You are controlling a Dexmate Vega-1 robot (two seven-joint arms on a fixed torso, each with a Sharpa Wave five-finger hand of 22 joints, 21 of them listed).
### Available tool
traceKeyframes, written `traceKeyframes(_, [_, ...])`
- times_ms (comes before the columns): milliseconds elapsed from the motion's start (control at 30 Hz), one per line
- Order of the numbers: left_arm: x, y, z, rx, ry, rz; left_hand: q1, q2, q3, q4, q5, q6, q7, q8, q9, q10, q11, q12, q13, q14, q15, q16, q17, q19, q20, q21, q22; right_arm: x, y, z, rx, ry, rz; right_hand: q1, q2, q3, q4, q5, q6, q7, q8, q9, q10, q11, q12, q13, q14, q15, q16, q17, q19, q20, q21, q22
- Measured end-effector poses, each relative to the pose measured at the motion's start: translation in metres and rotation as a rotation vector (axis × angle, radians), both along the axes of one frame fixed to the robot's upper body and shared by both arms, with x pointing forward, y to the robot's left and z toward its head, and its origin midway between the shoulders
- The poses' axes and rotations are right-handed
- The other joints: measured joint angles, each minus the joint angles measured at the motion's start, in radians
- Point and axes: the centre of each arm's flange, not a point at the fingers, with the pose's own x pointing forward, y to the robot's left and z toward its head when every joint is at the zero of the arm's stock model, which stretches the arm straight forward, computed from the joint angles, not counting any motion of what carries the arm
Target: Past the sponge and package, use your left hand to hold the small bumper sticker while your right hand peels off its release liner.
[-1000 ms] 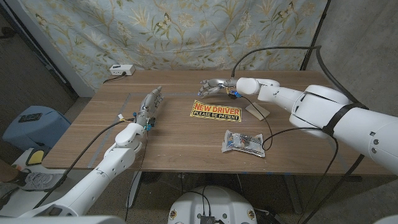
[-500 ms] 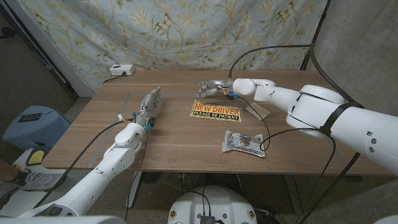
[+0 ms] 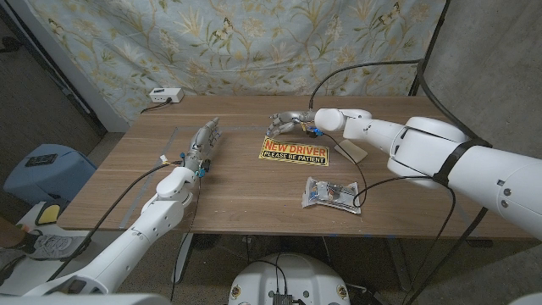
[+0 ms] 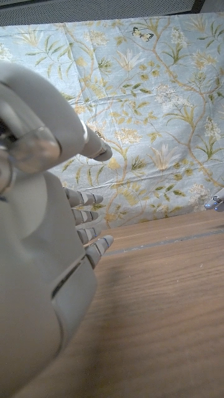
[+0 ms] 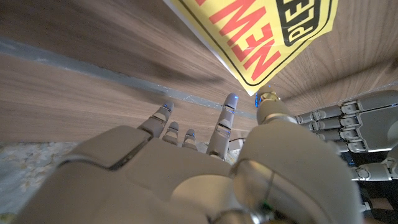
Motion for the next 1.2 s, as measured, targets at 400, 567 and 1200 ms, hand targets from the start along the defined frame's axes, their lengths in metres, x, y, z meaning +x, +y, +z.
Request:
traceKeyframes(400, [0.001,0.0,-0.001,-0.001,0.006,0.0,0.0,0.0,0.0,0.0,0.0,0.0,0.0,0.0,0.0,0.0,0.0,0.0,0.0,0.0,0.0,0.0,0.0,0.0,0.0,0.0,0.0,0.001,0.005,-0.007,-0.015,0.01,-0.012,0.009,-0.001,0.0,0.0,0.0,0.003,-0.003,0.0,0.0,0.0,0.0,0.0,0.0,0.0,0.0,0.004,0.0,0.0,0.0,0.0,0.0])
traceKeyframes(567, [0.002,0.0,-0.002,-0.002,0.008,0.001,0.0,0.0,0.0,0.0,0.0,0.007,-0.004,0.0,0.0,0.0,0.0,0.0,0.0,0.0,0.0,0.0,0.0,0.0,0.0,0.0,0.0,0.002,0.006,-0.009,-0.021,0.013,-0.019,0.009,-0.001,0.004,0.004,0.0,0.01,-0.002,0.0,0.0,-0.002,-0.009,0.0,0.0,0.0,0.0,0.004,0.002,0.0,0.0,0.0,0.0])
traceKeyframes(1200, [0.007,-0.003,0.001,-0.004,0.009,-0.004,0.0,0.0,0.0,0.0,0.004,0.009,-0.002,0.0,0.0,0.004,0.004,0.0,0.0,0.0,0.0,0.0,0.0,0.005,0.005,0.0,0.0,0.002,0.005,-0.013,-0.042,0.017,-0.02,0.013,-0.005,0.004,0.004,0.0,0.016,-0.005,-0.009,0.0,-0.002,-0.009,0.004,0.0,0.0,0.0,0.012,0.002,-0.005,-0.005,0.004,0.0])
